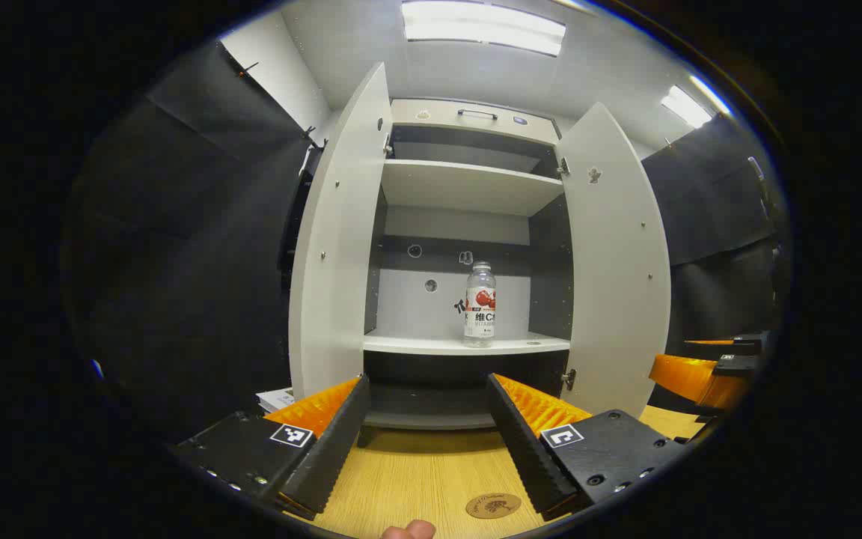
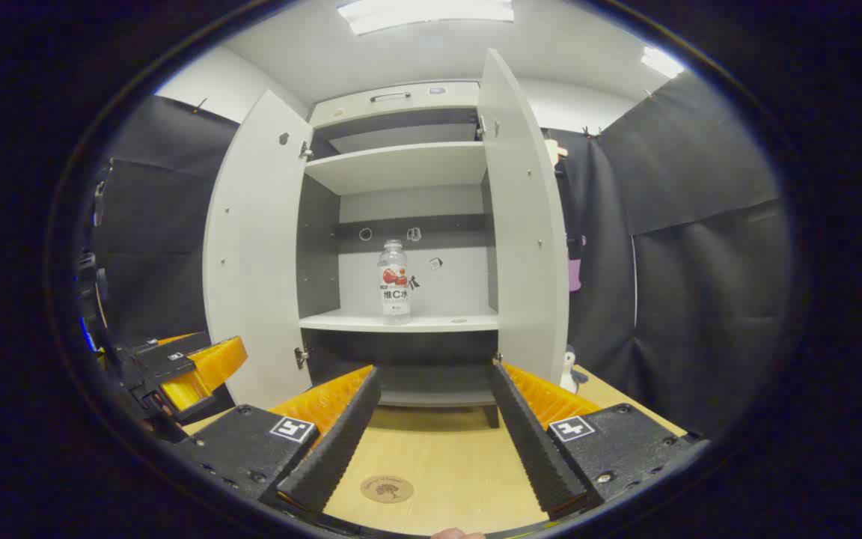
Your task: Grasp the bottle in the cabinet with the left hand and place it on the coaster, then close the right door with the right hand and the left door with the left hand.
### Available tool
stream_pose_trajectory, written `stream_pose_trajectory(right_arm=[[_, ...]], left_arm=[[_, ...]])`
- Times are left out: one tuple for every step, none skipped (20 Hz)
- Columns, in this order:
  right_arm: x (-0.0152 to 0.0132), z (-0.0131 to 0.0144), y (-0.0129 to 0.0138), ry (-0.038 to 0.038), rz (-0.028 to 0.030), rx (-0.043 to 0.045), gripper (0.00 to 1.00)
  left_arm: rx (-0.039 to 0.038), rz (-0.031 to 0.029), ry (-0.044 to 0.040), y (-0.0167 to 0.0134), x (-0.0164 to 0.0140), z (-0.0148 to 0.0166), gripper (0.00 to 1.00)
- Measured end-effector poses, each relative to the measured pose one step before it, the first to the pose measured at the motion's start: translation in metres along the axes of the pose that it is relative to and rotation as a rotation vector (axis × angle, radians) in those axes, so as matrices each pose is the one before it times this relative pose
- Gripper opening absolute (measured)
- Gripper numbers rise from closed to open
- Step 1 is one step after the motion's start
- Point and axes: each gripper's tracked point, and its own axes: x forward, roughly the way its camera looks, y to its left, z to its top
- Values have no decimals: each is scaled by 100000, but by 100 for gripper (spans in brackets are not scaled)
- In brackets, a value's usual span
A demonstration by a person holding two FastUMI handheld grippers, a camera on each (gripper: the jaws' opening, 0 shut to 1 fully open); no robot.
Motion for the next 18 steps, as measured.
stream_pose_trajectory(right_arm=[[8,-59,-112,-99,-301,208,99],[125,-51,-105,164,-112,451,99],[108,-170,-55,439,-266,514,99],[47,-72,-88,149,-50,483,99],[107,-73,-16,27,-142,265,99],[105,-36,-48,210,-162,-101,99],[85,-105,-24,109,-128,-183,99],[125,9,-18,0,-26,-327,99],[32,-82,54,46,-43,-287,99],[114,97,28,-74,103,-64,99],[10,-42,100,-109,94,1,99],[78,37,8,7,93,121,99],[102,-15,80,180,223,77,99],[88,23,19,44,125,49,99],[46,-51,54,123,145,-136,99],[39,84,56,1,88,-222,99],[1,7,14,-135,46,-322,99],[47,86,-28,-16,-132,-299,99]], left_arm=[[160,-115,135,-32,87,-92,95],[-16,-402,233,-58,89,-95,94],[74,-486,450,-84,64,-93,95],[203,-316,366,-71,42,-110,95],[296,-78,273,35,61,-125,95],[216,-83,285,13,78,-102,95],[61,-175,278,-27,67,-73,95],[-50,-47,134,-3,74,-6,95],[48,-51,185,70,32,-62,95],[60,41,-131,44,46,34,95],[106,105,-200,5,70,122,95],[155,120,-275,4,87,53,95],[176,108,-112,19,183,61,95],[146,-27,-87,-7,151,44,95],[190,-118,-107,0,259,135,95],[242,22,-288,22,465,177,95],[320,166,-113,73,575,204,95],[0,-502,144,-71,636,169,95]])
